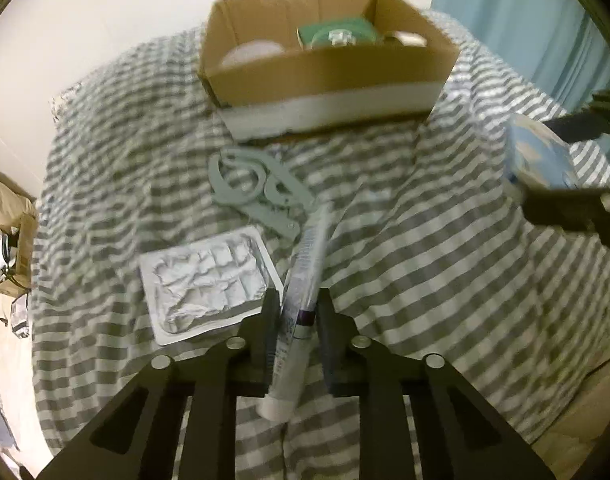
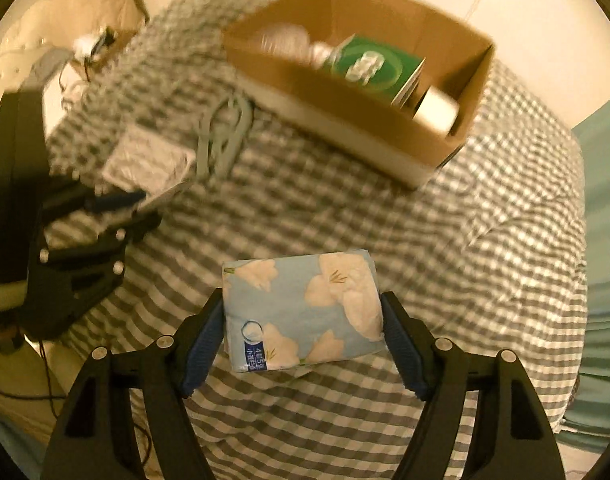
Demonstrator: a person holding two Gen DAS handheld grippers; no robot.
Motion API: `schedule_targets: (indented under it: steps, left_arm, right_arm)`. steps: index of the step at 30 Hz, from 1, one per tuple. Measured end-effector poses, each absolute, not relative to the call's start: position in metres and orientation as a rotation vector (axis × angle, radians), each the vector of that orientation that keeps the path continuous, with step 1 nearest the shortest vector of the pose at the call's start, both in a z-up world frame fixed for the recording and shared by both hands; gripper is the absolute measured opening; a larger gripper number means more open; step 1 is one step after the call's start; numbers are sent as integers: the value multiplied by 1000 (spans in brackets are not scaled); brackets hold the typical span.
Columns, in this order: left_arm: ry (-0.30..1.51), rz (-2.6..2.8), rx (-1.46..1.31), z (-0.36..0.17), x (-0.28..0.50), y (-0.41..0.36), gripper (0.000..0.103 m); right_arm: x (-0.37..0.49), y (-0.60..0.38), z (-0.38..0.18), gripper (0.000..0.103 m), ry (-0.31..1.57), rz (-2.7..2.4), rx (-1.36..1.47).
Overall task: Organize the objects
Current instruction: 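Grasp the white tube with the left tool while the right tool grasps the blue tissue pack, then lower the tube and tissue pack into the box and open both tools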
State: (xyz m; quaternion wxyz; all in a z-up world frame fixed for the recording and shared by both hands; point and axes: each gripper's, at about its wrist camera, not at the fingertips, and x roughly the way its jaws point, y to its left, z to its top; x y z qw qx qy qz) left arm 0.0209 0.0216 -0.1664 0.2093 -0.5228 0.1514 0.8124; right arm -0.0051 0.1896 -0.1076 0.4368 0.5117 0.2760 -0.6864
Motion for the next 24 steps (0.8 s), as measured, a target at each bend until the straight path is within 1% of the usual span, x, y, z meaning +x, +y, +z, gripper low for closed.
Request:
schedule_targets:
  steps: [6,10,13,20,24]
  left_arm:
    - [296,2299,-1394,-130,18,19,16]
    - [186,2314,-1338,-104,6,17,16]
    - [142,2330,-1293,-82,-8,20,16]
    - [91,2367,-1174,-37,-68,37,16]
    - [65,2376,-1138,-22,-108,50,16]
  right_arm:
    - [-20,195,-70,74,553,-1821,1228]
    - [-30,201,-45,74,479,-1893,1185]
    - [-36,202,-31,74,428,-1934,1163]
    - [-63,198,7,74,284,-2096,1091]
    - [-81,186,31,74,233,-2178,1024]
